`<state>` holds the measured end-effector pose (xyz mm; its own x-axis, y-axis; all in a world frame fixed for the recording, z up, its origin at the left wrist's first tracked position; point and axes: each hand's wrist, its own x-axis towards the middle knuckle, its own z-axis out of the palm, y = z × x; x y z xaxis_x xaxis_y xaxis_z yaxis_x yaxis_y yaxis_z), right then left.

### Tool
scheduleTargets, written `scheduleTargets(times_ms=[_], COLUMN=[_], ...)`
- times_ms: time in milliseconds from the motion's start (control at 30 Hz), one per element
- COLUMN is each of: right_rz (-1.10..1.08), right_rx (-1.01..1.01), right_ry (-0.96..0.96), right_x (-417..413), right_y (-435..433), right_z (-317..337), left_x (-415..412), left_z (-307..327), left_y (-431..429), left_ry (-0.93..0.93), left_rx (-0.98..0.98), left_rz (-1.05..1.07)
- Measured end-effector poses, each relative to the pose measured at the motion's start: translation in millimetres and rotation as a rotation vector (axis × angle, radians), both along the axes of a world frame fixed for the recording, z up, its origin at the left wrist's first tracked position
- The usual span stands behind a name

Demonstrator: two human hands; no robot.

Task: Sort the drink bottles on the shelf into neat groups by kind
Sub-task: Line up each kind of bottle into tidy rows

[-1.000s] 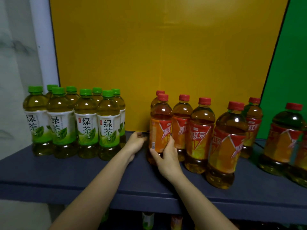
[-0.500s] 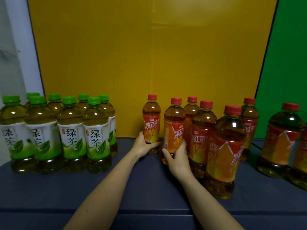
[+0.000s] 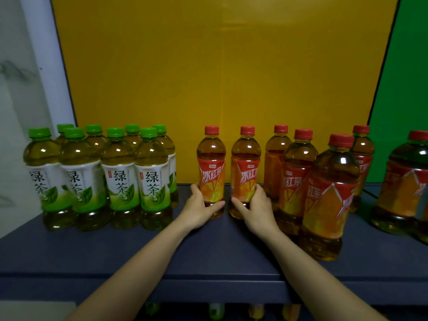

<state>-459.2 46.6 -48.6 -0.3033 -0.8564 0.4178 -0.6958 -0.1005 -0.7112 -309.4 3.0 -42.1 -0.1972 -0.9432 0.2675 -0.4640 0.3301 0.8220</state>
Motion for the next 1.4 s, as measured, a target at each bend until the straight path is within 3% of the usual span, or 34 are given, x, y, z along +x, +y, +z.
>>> scheduleTargets(times_ms=[667, 767, 867, 967, 1067, 1233, 1400], right_rz=[0.006, 0.038, 0.072, 0.11, 0.045, -0.356, -0.393], right_rx=[0.044, 0.046, -0.054, -0.196, -0.363, -0.596, -0.341], right_ry=[-0.022, -0.015, 0.105, 0.208, 0.216, 0.114, -0.008], right_x=[13.1, 12.7, 8.2, -1.9, -17.2, -37.3, -54.5], right_y=[-20.4, -2.3, 36.9, 90.1, 128.4, 143.4, 129.8], right_z=[3.3, 9.9, 20.6, 28.7, 30.7, 17.3, 10.8], left_x=[-0.5, -0.9, 0.1, -7.0, -29.2, -84.1, -108.8], left_z=[-0.3, 3.6, 9.0, 13.3, 11.4, 7.6, 11.7], left_y=[-14.2, -0.5, 23.1, 45.5, 59.0, 67.5, 62.4], left_ry=[-0.033, -0.033, -0.029, -0.022, -0.043, 0.001, 0.124], left_rx=[-0.123, -0.26, -0.558, -0.734, -0.651, -0.392, -0.083], left_rz=[0.104, 0.164, 0.196, 0.048, -0.218, -0.418, -0.416])
